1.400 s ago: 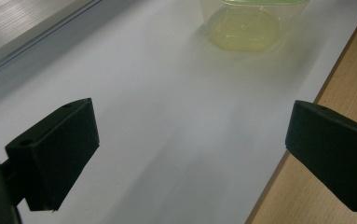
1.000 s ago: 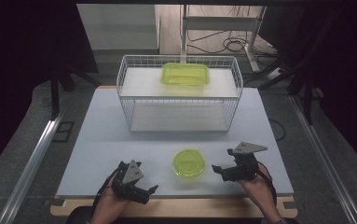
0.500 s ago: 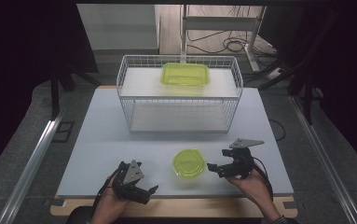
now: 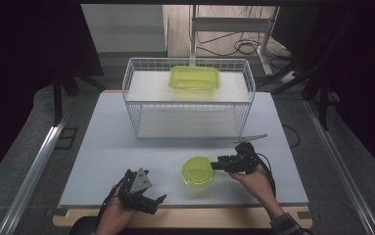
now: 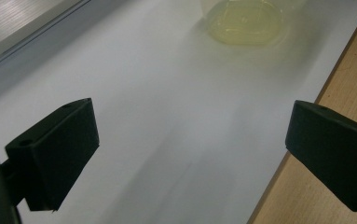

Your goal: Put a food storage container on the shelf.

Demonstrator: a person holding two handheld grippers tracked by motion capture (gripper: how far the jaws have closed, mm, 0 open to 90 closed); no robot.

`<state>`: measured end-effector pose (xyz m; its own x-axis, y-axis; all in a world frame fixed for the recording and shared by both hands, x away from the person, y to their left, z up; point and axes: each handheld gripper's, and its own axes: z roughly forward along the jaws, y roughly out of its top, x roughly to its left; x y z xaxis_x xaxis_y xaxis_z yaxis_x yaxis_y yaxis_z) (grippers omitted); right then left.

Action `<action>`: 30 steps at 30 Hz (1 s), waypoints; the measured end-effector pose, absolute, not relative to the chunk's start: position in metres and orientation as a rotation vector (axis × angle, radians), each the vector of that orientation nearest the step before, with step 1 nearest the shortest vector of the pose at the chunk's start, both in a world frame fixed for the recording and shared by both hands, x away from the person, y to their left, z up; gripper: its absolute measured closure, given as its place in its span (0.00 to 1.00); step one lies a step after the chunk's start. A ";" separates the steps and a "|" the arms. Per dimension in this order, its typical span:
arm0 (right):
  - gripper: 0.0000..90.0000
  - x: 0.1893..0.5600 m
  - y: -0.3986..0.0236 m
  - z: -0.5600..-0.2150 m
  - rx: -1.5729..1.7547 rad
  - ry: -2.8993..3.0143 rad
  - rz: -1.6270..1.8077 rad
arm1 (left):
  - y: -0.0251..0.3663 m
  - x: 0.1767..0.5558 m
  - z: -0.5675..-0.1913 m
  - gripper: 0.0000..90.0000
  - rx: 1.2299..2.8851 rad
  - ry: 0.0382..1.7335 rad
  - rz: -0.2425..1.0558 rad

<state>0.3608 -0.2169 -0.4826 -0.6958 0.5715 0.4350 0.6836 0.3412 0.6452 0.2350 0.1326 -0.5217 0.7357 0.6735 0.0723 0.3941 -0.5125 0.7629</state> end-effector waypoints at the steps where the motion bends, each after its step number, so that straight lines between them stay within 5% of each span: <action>1: 0.56 0.363 -0.216 -0.484 -1.159 -2.445 -1.282 | 0.133 0.235 -0.522 0.03 2.170 0.802 0.467; 17: 0.87 0.380 -0.208 -0.494 -1.130 -2.264 -1.179 | 0.132 0.235 -0.522 0.03 2.179 0.793 0.467; 30: 0.90 0.377 -0.214 -0.484 -1.135 -2.167 -1.240 | 0.133 0.234 -0.521 0.03 2.163 0.801 0.473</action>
